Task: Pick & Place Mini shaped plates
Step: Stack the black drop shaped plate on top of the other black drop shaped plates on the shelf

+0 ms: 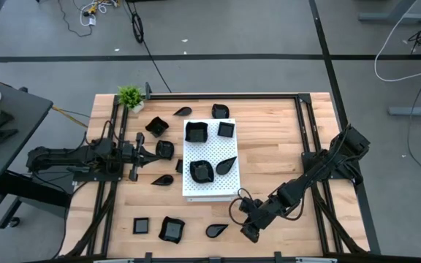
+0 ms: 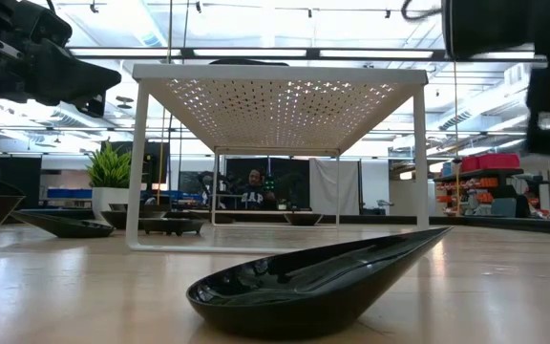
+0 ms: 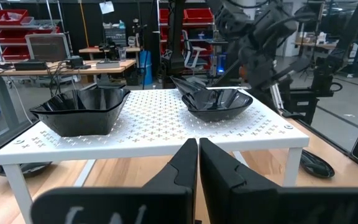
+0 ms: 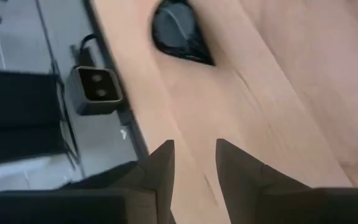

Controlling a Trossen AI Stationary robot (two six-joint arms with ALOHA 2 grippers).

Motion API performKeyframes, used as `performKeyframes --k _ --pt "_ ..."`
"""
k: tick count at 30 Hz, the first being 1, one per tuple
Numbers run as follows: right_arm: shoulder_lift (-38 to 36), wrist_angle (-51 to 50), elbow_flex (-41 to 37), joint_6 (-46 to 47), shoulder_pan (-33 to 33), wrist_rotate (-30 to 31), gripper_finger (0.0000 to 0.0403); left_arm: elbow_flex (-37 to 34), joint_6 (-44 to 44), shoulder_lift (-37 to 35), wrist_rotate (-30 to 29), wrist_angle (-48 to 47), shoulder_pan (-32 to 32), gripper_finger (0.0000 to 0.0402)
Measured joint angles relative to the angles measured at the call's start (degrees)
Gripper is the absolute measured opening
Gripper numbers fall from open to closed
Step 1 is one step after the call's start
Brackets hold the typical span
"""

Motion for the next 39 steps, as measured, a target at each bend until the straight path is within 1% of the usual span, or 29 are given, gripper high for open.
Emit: performKeyframes --k 2,5,13,21,27,30,34,39 --pt "0.6 0.3 -0.5 3.4 -0.3 0.0 0.0121 0.0 0.0 0.0 0.0 0.0 0.0 0.0021" --pt "1.6 1.9 -0.5 5.7 -0.8 0.0 0.0121 0.0 0.0 0.0 0.0 0.0 0.0 0.0021" --pt "5.2 13.1 -0.5 12.5 -2.9 0.5 0.0121 0.0 0.0 0.0 0.0 0.0 0.0 0.0021" --pt "10.0 13.2 1.9 13.8 -3.2 0.8 0.0121 0.0 0.0 0.0 0.0 0.0 0.0 0.0021" --pt "10.6 13.3 2.1 14.3 -2.8 0.9 0.0121 0.0 0.0 0.0 0.0 0.0 0.0 0.0021" --pt "10.6 13.5 2.1 17.3 -1.0 4.2 0.0121 0.0 0.0 0.0 0.0 0.0 0.0 0.0021" --pt "10.6 13.3 2.1 24.2 2.1 11.9 0.0121 0.0 0.0 0.0 0.0 0.0 0.0 0.0021" --pt "10.6 12.2 2.1 27.4 3.3 18.1 0.0121 0.0 0.0 0.0 0.0 0.0 0.0 0.0021"
